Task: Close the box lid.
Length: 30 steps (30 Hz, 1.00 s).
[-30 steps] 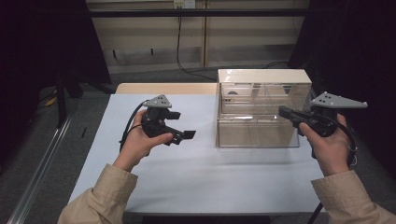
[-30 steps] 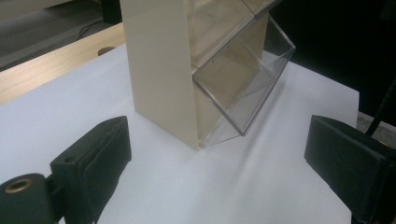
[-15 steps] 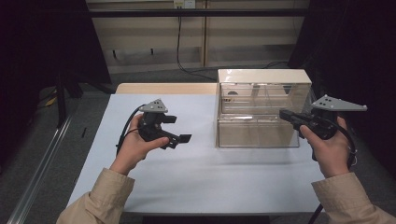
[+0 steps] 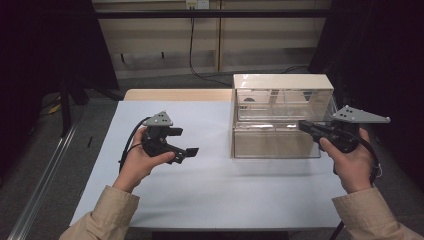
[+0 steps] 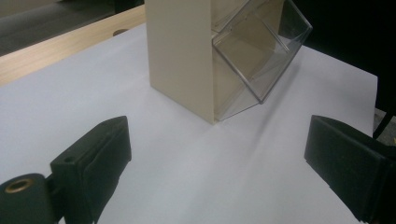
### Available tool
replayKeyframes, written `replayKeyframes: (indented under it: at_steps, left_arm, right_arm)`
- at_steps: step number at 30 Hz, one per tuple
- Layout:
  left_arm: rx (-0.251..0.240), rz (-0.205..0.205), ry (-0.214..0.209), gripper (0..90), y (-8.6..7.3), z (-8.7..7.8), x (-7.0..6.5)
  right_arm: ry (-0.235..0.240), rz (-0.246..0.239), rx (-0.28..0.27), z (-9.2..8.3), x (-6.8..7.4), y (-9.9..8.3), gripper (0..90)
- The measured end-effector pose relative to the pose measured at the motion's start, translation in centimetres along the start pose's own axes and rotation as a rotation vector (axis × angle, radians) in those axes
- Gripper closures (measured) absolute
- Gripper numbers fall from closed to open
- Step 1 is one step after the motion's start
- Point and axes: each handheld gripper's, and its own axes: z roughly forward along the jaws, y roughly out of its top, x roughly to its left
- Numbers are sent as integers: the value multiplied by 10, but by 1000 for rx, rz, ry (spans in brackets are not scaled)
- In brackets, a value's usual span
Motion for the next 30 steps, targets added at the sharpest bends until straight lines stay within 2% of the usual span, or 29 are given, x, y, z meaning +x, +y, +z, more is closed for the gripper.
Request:
replayKeyframes:
  at_steps: [6, 8, 14, 17, 19, 22, 30]
  left_arm:
    - [1, -16, 9, 71, -12, -5, 5]
    - [3, -17, 14, 71, -15, -7, 6]
    - [1, -20, 21, 71, -28, -13, 8]
    - [8, -18, 30, 71, -35, -16, 10]
    - [12, -21, 33, 71, -40, -18, 11]
    - [12, -21, 39, 71, -47, -22, 13]
    - [23, -11, 47, 63, -62, -27, 14]
  right_arm:
    - [5, 12, 9, 4, -1, -9, 900]
    - [5, 20, -12, 4, -1, -10, 900]
    - [12, 14, -23, 1, 2, -15, 900]
    - [23, 7, -13, -1, 8, -21, 767]
    - [40, 2, -14, -1, 12, -27, 737]
    - [59, 18, 2, -1, 19, -40, 598]
    - [91, 10, 32, 1, 32, -62, 400]
